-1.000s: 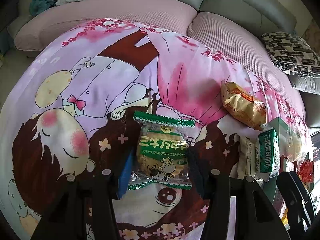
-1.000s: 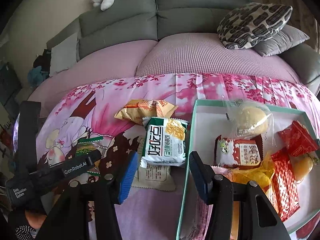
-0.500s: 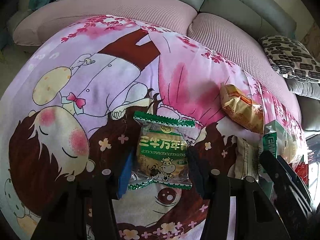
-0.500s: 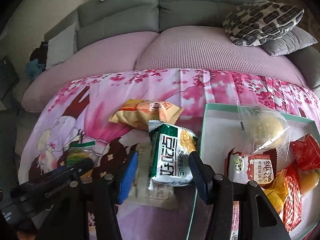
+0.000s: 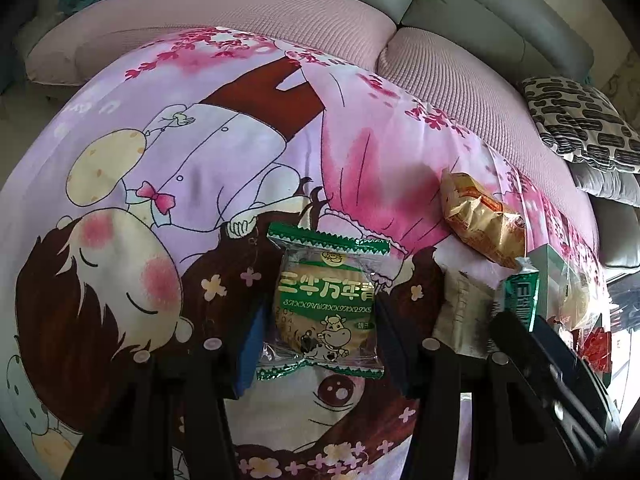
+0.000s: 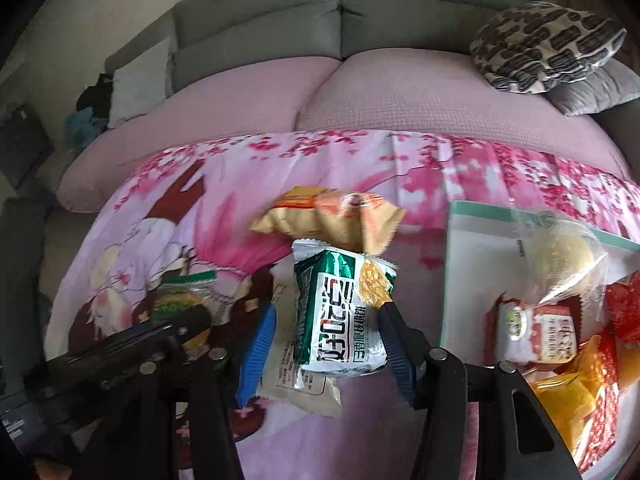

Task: Organize snacks
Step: 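Grasp the white-green printed snack bag with the right gripper while the left holds the biscuit packet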

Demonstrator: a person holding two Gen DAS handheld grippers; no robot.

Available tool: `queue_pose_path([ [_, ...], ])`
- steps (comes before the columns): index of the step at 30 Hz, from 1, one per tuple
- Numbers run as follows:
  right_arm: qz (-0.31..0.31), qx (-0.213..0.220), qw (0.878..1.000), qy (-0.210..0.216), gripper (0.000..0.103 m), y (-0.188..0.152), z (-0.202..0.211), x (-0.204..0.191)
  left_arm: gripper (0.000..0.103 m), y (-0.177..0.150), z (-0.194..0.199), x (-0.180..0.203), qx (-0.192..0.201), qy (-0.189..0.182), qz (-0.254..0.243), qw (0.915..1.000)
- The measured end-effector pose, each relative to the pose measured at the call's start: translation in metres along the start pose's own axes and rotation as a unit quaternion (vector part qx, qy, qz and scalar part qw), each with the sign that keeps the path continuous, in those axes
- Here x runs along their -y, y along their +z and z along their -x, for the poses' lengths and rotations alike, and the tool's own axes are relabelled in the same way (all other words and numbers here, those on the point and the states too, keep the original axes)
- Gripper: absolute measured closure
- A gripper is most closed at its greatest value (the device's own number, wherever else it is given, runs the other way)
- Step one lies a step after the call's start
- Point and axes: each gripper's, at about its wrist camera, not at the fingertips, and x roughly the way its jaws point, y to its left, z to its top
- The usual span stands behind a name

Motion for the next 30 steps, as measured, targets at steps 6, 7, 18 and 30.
queue_pose_path([
  [6, -0.003, 0.009, 1.000, 0.000, 0.047, 0.001, 0.004, -0.001, 0.048, 0.001, 0.001, -0.008, 0.003, 0.004, 0.011, 0.9999],
  [7, -0.007, 0.007, 1.000, -0.008, 0.047, 0.000, 0.003, 0.002, 0.048, 0.001, 0.001, -0.008, 0.003, 0.005, 0.011, 0.9999],
  [18, -0.043, -0.008, 0.999, -0.027, 0.044, -0.001, -0.007, 0.023, 0.048, 0.001, -0.001, -0.007, 0.002, 0.008, 0.008, 0.9999],
  [30, -0.045, -0.013, 0.998, -0.034, 0.041, -0.001, -0.013, 0.021, 0.048, 0.001, -0.001, -0.006, 0.002, 0.009, 0.006, 0.9999],
])
